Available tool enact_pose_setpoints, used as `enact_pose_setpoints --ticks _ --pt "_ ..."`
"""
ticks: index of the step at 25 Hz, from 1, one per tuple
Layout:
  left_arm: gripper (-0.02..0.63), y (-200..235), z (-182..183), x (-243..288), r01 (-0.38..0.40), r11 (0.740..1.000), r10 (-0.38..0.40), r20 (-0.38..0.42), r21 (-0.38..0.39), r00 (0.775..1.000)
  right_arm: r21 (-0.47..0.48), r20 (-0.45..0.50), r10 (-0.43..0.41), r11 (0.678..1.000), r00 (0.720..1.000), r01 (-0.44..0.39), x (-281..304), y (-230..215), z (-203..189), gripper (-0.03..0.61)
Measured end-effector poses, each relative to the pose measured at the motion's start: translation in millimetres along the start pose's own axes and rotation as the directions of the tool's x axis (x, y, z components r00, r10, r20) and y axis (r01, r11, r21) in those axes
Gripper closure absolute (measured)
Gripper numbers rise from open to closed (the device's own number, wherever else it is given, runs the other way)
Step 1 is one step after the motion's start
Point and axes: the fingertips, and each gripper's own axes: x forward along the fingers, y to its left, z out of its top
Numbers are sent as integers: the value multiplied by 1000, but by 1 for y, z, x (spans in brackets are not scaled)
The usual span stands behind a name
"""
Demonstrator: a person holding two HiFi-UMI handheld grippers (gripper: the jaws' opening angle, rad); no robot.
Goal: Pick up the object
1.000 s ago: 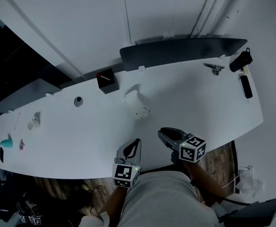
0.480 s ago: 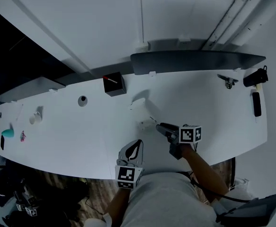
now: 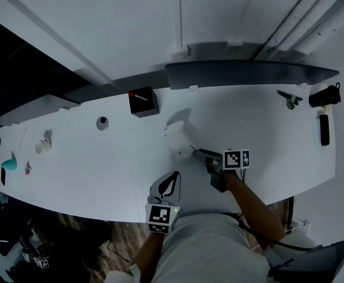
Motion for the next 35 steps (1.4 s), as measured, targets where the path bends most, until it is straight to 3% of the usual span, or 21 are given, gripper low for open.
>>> enact_pose_setpoints --ticks 5,8,28,35 --pt "612 2 -1 2 3 1000 -3 1 -8 1000 37 0 55 998 998 -55 4 4 1 435" --pt "612 2 -3 3 8 1000 -8 -2 -11 1000 9 7 82 997 997 -82 4 10 4 503" --pt "612 17 -15 -2 -23 998 22 -12 -53 1000 -158 47 127 980 991 -118 -12 28 5 522" --pt "612 25 -1 -11 10 994 -4 56 -111 998 -289 80 244 934 966 -212 -28 76 10 522"
